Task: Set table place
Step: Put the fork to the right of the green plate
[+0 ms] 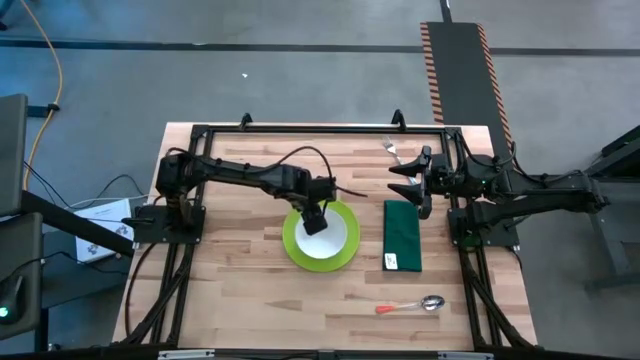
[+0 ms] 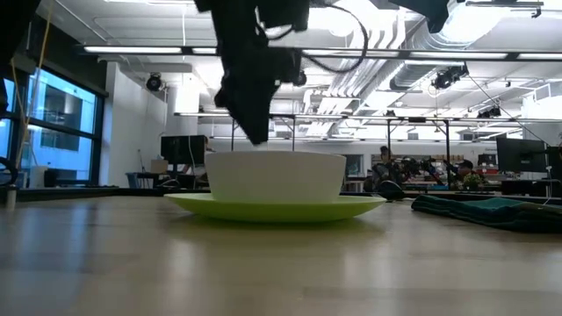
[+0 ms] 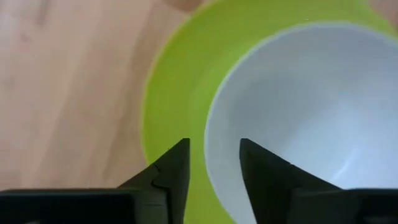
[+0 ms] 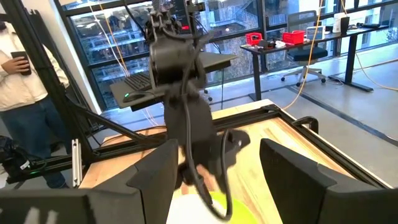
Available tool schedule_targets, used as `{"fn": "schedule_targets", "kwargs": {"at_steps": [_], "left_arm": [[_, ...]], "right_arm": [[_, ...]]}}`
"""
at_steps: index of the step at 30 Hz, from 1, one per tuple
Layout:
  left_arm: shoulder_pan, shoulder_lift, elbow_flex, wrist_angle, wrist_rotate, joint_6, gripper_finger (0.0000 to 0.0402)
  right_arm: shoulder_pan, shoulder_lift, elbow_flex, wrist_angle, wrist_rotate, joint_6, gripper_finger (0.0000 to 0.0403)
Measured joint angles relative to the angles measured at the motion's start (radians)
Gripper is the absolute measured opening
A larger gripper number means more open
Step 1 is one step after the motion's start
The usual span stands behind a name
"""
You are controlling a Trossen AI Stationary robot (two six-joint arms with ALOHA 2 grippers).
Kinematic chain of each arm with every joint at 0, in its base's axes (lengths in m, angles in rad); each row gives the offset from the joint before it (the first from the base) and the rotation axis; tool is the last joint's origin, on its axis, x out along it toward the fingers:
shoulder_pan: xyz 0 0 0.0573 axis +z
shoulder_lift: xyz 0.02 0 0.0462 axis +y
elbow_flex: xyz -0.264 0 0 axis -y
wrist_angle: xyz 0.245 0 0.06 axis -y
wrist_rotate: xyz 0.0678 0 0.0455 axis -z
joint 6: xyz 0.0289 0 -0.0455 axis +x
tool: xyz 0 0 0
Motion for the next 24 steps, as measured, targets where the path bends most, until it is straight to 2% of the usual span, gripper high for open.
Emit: {"fn": "schedule_targets", "kwargs": {"at_steps": [4, 9, 12, 14, 17, 19, 24], "left_arm": [[0.010, 0.000, 0.147, -0.129, -0.030, 0.081, 0.0160], [0.017, -0.046, 0.405, -0.269, -0.049, 0.210, 0.0174], [0.021, -0.114, 0.529, -0.269, -0.073, 0.248, 0.0174], [0.023, -0.180, 0.569, -0.239, -0.077, 0.267, 0.0175], [0.029, -0.299, 0.556, -0.160, -0.077, 0.284, 0.0175], [0.028, -0.387, 0.503, -0.084, -0.076, 0.296, 0.0175], [0.027, -0.615, 0.236, 0.150, -0.048, 0.271, 0.0175]], "right_arm": [[0.000, 0.000, 0.000, 0.000, 0.000, 0.000, 0.0220], [0.000, 0.000, 0.000, 0.000, 0.000, 0.000, 0.0220], [0.000, 0.000, 0.000, 0.000, 0.000, 0.000, 0.0220], [0.000, 0.000, 0.000, 0.000, 0.000, 0.000, 0.0220], [0.000, 0.000, 0.000, -0.001, 0.000, -0.002, 0.0220], [0.000, 0.000, 0.000, -0.001, 0.000, -0.003, 0.0220], [0.000, 0.000, 0.000, 0.000, 0.000, -0.003, 0.0220]]}}
